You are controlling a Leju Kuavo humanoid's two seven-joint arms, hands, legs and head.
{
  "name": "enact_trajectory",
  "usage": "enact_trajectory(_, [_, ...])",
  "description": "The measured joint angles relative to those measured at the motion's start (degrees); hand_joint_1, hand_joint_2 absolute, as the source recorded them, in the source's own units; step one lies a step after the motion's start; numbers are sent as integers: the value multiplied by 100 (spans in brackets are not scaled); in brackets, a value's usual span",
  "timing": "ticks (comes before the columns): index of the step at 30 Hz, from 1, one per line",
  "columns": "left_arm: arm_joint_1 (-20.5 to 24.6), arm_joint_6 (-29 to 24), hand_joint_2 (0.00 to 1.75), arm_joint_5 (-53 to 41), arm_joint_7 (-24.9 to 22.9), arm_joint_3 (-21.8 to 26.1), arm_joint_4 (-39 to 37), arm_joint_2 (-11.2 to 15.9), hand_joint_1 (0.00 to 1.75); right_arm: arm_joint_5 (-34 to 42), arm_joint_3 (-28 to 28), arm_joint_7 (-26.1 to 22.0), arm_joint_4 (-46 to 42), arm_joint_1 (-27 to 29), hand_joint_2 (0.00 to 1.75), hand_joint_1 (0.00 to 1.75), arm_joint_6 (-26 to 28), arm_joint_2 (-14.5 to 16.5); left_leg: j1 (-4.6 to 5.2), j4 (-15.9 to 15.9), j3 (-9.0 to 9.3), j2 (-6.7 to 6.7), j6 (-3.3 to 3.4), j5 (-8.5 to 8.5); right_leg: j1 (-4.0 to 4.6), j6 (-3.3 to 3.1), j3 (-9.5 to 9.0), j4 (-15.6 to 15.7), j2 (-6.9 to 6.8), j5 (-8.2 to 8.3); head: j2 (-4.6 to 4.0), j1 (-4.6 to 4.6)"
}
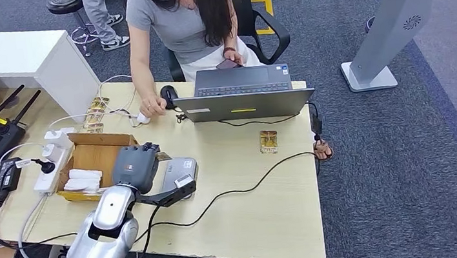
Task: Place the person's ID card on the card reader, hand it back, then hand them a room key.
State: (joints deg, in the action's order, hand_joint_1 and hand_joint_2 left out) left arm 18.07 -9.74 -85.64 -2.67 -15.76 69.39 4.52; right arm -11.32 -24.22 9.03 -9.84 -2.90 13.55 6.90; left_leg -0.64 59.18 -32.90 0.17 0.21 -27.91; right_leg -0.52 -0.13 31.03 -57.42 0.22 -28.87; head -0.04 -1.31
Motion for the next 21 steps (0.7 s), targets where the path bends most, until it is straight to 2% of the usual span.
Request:
enact_trajectory(14, [26,185,175,160,35,-139,-398,40,175,-8,35,-1,2,-2,0,0,-87,29,-1,0,0,0,0,0,0,0,0,0,0,0,0,-1])
enact_trajectory(21, [17,70,175,296,40,-152,-496,51,175,-15,46,-2,2,-2,0,0,-96,38,0,0,-1,0,0,0,0,0,0,0,0,0,0,1])
